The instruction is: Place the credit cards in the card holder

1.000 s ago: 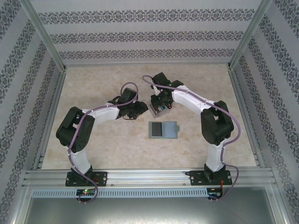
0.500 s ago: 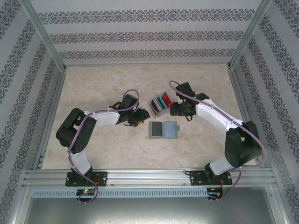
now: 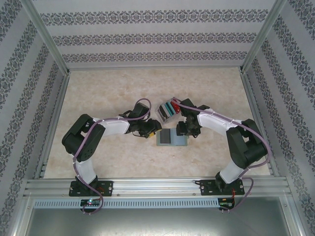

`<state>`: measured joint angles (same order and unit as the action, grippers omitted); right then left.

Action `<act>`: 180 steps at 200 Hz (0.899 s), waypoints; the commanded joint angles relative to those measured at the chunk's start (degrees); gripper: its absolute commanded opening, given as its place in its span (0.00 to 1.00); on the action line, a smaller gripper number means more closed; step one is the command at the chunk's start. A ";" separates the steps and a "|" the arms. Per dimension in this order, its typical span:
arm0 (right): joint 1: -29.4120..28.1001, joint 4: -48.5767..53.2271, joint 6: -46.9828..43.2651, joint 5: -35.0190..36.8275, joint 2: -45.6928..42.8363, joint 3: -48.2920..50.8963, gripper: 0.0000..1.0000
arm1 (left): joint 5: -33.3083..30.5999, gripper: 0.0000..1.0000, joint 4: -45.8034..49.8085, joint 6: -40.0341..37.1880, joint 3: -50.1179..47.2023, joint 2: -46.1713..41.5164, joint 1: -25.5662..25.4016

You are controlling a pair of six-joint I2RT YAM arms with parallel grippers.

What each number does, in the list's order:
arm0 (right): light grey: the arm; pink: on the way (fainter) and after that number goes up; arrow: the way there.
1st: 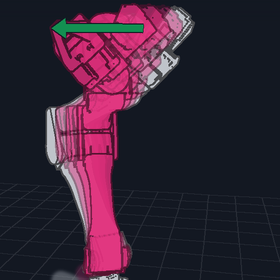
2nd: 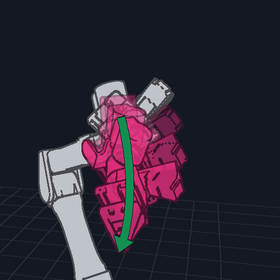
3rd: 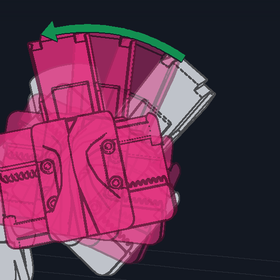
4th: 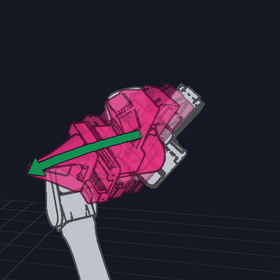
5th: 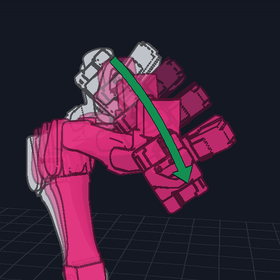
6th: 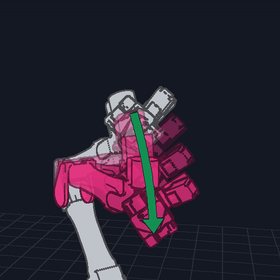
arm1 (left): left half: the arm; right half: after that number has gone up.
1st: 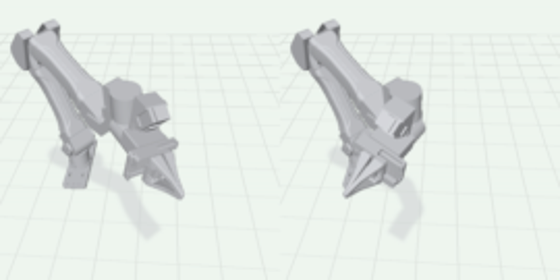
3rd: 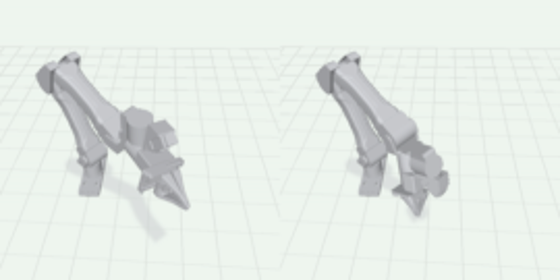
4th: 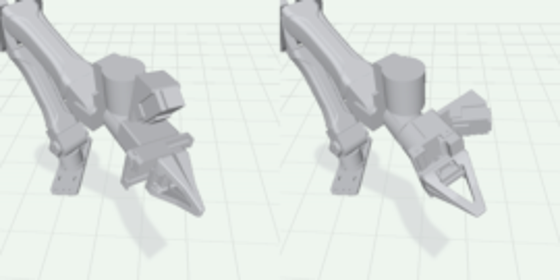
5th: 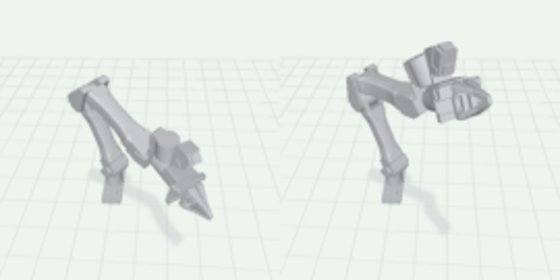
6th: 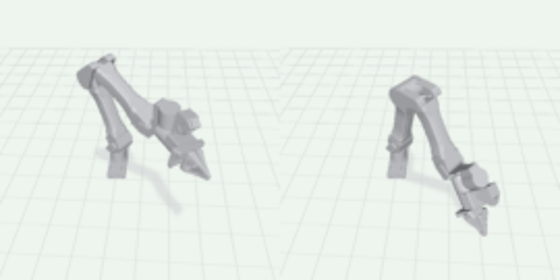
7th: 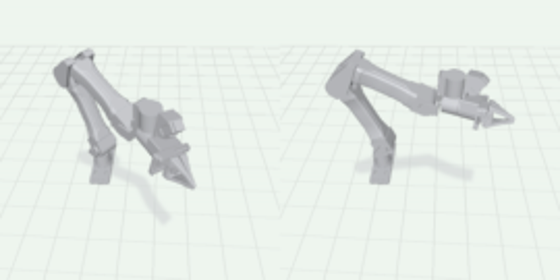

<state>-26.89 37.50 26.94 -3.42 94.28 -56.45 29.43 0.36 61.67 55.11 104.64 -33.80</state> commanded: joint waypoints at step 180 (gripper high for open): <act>-0.94 -6.91 2.79 -4.89 1.91 2.99 0.17 | 1.76 0.35 -7.62 2.67 -0.82 -4.01 -0.92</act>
<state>-26.79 35.29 29.50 -3.09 95.29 -54.13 31.48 -4.97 63.48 55.77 103.28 -33.91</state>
